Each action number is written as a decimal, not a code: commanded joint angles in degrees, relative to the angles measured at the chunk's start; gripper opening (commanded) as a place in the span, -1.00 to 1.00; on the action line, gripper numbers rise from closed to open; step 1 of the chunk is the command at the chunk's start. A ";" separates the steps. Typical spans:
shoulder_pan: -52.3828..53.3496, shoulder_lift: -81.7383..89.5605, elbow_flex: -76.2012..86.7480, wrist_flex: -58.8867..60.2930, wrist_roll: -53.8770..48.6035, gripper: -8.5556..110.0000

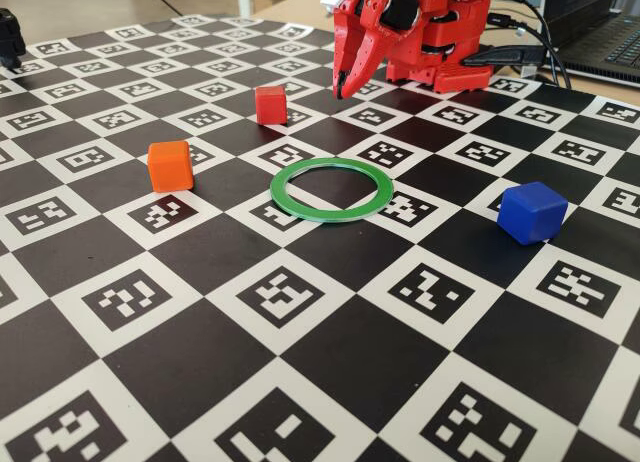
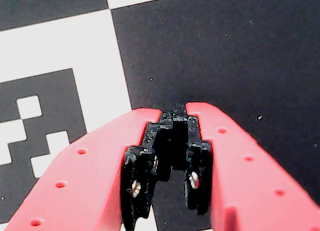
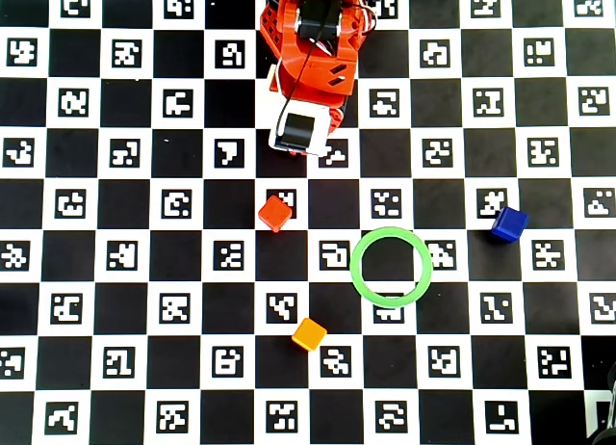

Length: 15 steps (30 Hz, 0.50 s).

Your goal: Grab the red cube then put it in the green circle then put the blue cube on top and finally the orange cube on top

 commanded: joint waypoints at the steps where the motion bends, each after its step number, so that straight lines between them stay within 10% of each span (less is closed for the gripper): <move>1: -0.18 2.81 3.08 3.52 -0.18 -0.95; 15: -2.99 -0.53 -0.70 2.02 6.68 -0.95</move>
